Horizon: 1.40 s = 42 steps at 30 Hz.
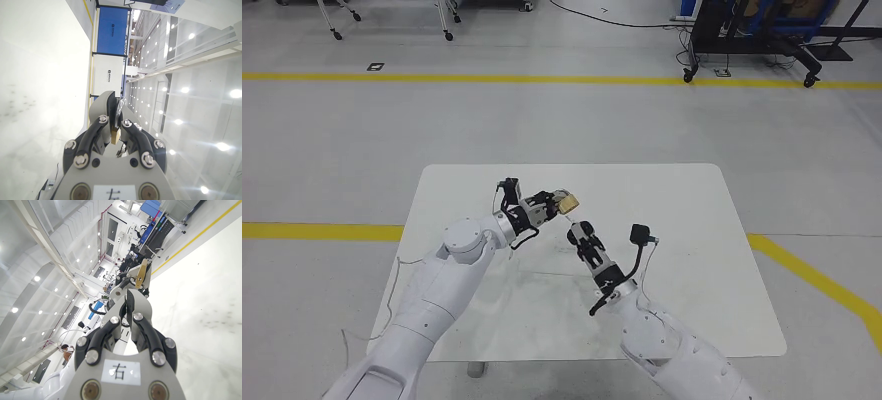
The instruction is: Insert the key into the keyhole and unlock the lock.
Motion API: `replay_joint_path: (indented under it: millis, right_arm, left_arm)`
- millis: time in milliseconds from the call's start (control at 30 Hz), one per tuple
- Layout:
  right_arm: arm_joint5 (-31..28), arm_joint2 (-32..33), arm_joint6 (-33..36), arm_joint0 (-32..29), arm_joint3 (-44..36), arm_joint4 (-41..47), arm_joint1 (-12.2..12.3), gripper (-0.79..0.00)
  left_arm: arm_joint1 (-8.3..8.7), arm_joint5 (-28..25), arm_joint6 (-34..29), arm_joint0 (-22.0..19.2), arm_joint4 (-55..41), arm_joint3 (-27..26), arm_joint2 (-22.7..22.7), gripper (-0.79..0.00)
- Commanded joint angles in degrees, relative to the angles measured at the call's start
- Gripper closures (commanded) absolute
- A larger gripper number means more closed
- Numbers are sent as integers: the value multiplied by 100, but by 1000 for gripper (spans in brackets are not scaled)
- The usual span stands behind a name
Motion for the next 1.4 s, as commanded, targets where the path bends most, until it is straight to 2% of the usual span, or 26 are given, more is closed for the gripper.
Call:
replay_joint_path:
  millis: [0,467,1367]
  right_arm:
    - [96,-30,-62,28,40,7,-49,0]
    - [34,65,-287,-10,232,131,-280,0]
    - [186,282,-13,-135,291,-61,-570,0]
  left_arm:
    - [16,16,17,44,40,-65,-56,0]
    - [49,124,71,195,178,-314,-228,0]
    - [27,84,69,218,663,-428,-178,0]
